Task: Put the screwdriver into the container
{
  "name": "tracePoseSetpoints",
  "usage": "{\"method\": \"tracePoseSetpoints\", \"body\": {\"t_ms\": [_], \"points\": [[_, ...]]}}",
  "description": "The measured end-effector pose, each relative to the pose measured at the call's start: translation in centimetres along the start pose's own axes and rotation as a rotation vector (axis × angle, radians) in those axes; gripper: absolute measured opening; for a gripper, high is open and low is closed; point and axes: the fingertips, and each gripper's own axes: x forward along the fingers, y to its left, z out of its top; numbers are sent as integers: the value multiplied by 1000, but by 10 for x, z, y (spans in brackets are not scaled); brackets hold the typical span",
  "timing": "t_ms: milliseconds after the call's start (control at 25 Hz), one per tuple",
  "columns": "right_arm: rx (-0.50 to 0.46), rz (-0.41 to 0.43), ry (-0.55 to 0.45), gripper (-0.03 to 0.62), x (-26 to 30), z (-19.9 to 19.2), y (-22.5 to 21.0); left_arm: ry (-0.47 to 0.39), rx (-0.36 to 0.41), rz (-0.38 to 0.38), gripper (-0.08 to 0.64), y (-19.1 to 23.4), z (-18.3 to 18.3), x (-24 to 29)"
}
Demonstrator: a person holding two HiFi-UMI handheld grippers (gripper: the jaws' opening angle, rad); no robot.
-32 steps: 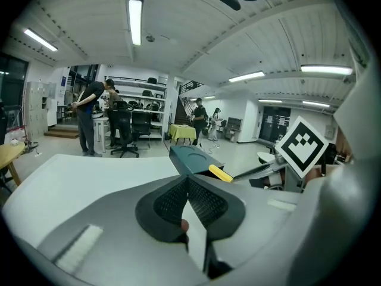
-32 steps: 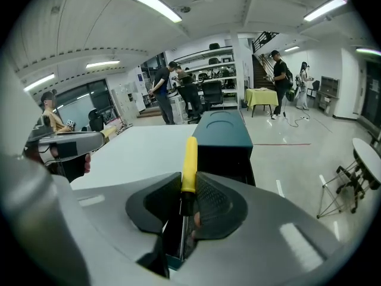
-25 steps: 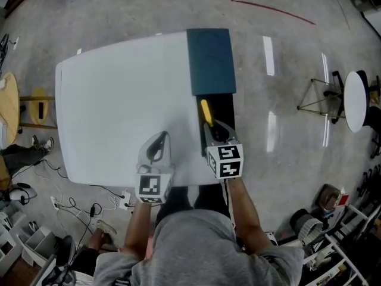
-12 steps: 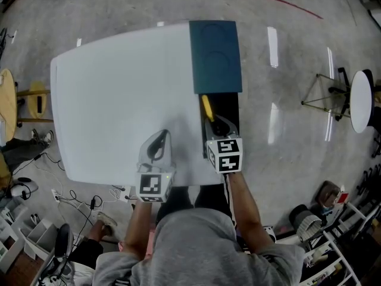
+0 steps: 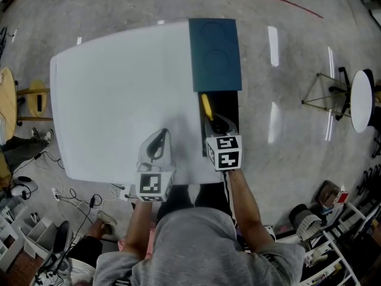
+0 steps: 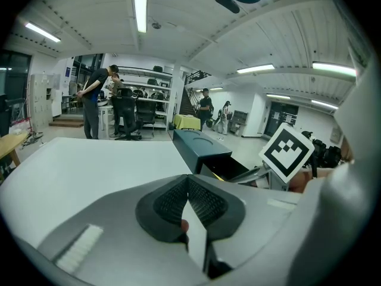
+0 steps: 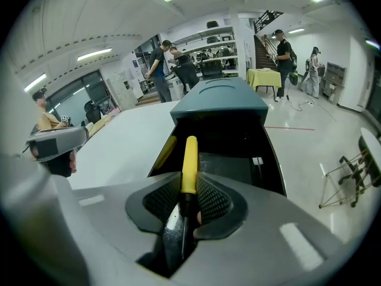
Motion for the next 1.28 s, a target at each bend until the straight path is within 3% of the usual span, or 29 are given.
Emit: {"method": "tracePoseSetpoints", "body": {"t_ms": [480,920,1280], "points": [[-10,2,-145,84,-35,25,1,-56,35,1,12,-8,22,-16],[-79,-1,-359,83,-122,69,24,-183,94,1,12,-26,76,-55],[-157,-31,-513,57,-197,82,62,-289,126,-7,12,-36,107,-109]]}}
